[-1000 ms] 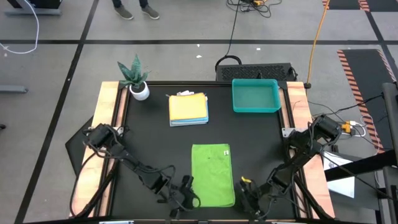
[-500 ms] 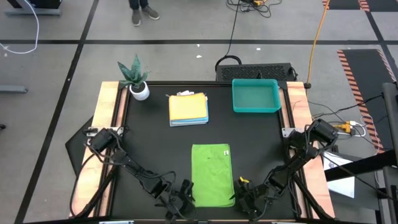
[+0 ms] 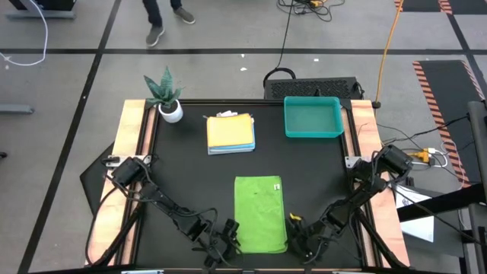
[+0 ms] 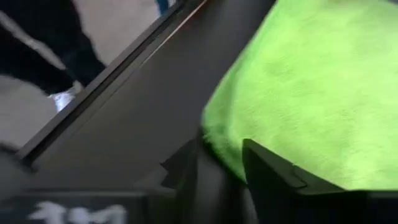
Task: Fold microfiber towels
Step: Fold the green microfiber towel
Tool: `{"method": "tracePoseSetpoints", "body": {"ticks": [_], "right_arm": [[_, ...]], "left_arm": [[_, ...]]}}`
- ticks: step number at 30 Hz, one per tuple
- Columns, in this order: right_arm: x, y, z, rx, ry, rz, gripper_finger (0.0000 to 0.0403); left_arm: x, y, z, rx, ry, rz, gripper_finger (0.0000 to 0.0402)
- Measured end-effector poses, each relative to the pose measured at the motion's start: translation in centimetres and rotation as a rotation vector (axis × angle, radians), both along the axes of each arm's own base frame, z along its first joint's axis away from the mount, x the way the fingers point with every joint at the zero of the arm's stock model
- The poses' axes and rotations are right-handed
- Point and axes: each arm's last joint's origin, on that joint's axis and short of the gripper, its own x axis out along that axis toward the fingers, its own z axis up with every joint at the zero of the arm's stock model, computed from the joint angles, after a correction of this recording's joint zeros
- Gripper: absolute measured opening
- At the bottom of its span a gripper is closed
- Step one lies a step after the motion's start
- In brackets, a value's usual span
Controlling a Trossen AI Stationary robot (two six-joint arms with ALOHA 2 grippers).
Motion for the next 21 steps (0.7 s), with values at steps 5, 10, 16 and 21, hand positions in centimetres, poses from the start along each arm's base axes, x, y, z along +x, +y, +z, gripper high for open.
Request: {"method": "tracePoseSetpoints", "body": {"ticks": [5,10,16,21], "right_arm": [[-0.3,-0.2,-0.3,0.013,0.026,-0.008,0.0047],[-0.4,-0.4,-0.5,0.025,0.037,-0.029,0.0005],[-0.5,-0.4,-0.3,0.055,0.054,-0.06,0.0022],[-0.8,-0.3,1.6,0.101,0.011,-0.041,0.0063]], "left_arm": [[0.0,-0.1,0.1,0.007,-0.018,-0.009,0.0227],[0.3,0.0,0.2,0.014,-0.05,0.002,0.0171],[0.3,0.0,0.2,0.009,-0.049,0.005,0.0115],[0.2,-0.1,0.2,-0.005,-0.039,0.011,0.0094]]}}
